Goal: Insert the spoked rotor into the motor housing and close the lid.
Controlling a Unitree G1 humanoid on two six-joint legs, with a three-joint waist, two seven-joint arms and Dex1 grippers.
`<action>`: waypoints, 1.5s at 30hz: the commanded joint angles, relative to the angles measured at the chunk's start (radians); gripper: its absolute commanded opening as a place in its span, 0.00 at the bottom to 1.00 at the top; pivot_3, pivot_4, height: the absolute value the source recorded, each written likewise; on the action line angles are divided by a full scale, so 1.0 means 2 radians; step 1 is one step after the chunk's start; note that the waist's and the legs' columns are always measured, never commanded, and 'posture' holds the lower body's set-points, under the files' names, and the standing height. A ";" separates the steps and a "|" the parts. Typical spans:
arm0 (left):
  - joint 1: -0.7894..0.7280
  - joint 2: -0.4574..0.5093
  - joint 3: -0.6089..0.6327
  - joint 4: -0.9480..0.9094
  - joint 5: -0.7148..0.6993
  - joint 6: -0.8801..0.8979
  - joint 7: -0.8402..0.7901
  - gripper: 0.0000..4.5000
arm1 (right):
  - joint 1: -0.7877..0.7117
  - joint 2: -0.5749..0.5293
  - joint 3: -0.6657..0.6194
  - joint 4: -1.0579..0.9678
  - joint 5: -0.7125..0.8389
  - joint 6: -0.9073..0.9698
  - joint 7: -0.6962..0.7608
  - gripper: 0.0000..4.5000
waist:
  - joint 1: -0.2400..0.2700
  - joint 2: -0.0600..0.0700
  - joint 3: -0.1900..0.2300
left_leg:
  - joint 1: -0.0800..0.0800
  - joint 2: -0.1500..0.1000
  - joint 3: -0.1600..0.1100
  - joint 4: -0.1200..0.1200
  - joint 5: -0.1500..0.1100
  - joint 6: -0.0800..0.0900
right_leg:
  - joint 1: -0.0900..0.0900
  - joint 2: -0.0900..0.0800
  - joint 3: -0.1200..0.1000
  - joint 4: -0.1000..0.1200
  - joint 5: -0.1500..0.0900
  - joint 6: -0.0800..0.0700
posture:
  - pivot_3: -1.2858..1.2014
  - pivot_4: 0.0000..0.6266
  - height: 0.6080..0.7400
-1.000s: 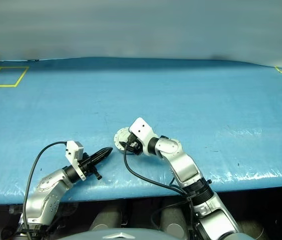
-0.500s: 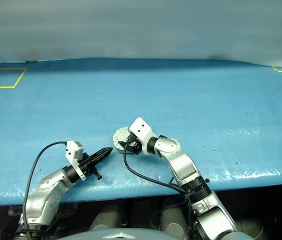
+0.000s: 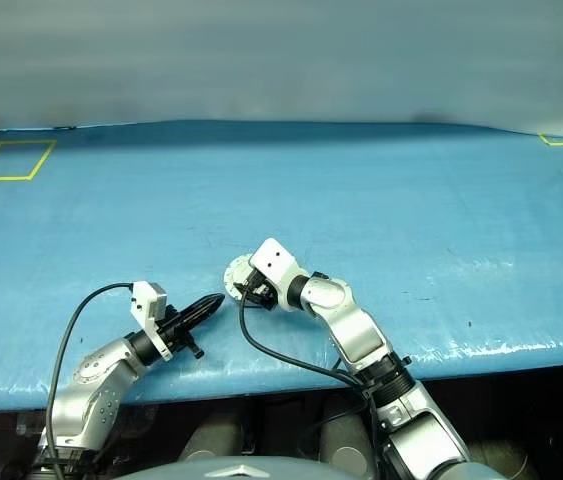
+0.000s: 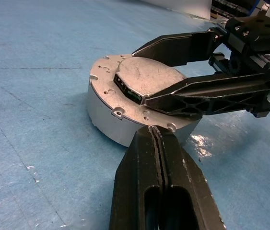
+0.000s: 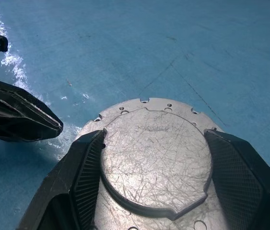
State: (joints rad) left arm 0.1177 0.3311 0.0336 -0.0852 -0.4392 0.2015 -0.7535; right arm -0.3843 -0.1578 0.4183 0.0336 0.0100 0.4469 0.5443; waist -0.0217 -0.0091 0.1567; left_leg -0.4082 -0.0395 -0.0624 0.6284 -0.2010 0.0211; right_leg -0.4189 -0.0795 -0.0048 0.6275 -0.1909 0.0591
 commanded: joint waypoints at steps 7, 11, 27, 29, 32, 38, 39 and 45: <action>-0.049 -0.022 0.012 0.013 -0.003 0.001 0.030 0.00 | 0.012 -0.009 -0.001 0.022 -0.016 0.027 -0.013 0.67 | 0.000 0.000 0.000 | 0.001 0.000 -0.001 0.000 0.000 0.000 | 0.002 0.000 -0.002 0.000 0.000 0.000 | 0.52 0.24 1.00; -0.066 -0.010 -0.005 0.043 0.046 0.007 0.058 0.00 | 0.014 -0.009 -0.005 0.014 -0.013 0.027 -0.016 0.67 | 0.001 0.000 0.000 | 0.002 0.000 -0.001 0.000 0.000 0.000 | 0.002 0.001 -0.002 0.000 0.000 0.000 | 0.52 0.24 1.00; -0.071 -0.051 0.026 0.044 0.019 -0.016 0.071 0.00 | 0.022 -0.009 -0.008 -0.006 -0.009 0.034 -0.017 0.67 | 0.004 0.000 0.000 | 0.000 0.000 -0.002 0.000 0.000 0.000 | 0.001 -0.001 -0.003 -0.001 0.000 0.000 | 0.52 0.24 1.00; -0.072 -0.052 0.030 0.043 0.011 -0.015 0.064 0.00 | 0.022 -0.009 -0.009 -0.006 -0.009 0.033 -0.017 0.67 | 0.004 0.000 0.000 | 0.000 0.000 -0.002 0.000 0.000 0.000 | 0.001 -0.001 -0.003 -0.001 0.000 0.000 | 0.52 0.24 1.00; -0.073 -0.048 0.019 0.042 0.008 -0.008 0.048 0.00 | 0.021 -0.008 -0.008 -0.005 -0.009 0.033 -0.017 0.67 | 0.004 0.000 0.000 | 0.000 0.000 -0.002 0.000 0.000 0.000 | 0.001 0.000 -0.004 -0.001 0.000 0.000 | 0.52 0.24 1.00; -0.078 -0.046 -0.002 0.049 0.011 0.001 0.027 0.00 | 0.024 -0.006 -0.008 -0.005 -0.009 0.032 -0.019 0.67 | 0.004 0.000 0.000 | 0.000 0.000 -0.002 0.000 0.000 0.000 | 0.001 0.000 -0.004 -0.001 0.000 0.000 | 0.52 0.24 1.00; -0.079 -0.045 -0.005 0.048 0.010 0.004 0.025 0.00 | 0.025 -0.006 -0.009 -0.006 -0.009 0.032 -0.020 0.67 | 0.004 0.000 0.000 | 0.000 0.000 -0.002 0.000 0.000 0.000 | 0.001 0.000 -0.004 -0.001 0.000 0.000 | 0.52 0.24 1.00; -0.084 -0.029 -0.033 0.061 0.040 0.010 0.016 0.00 | 0.027 -0.006 -0.012 -0.009 -0.009 0.033 -0.022 0.67 | 0.004 0.000 0.000 | -0.001 0.000 -0.002 0.000 0.000 0.000 | 0.001 -0.001 -0.004 -0.001 0.000 0.000 | 0.52 0.24 1.00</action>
State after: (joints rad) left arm -0.0492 0.2687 0.0059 0.0330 -0.3857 0.2095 -0.7063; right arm -0.3466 -0.1589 0.4028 -0.0209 0.0136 0.4687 0.5225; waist -0.0128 -0.0087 0.1566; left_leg -0.4094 -0.0404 -0.0672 0.6282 -0.2012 0.0206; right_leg -0.4165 -0.0808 -0.0128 0.6251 -0.1911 0.0591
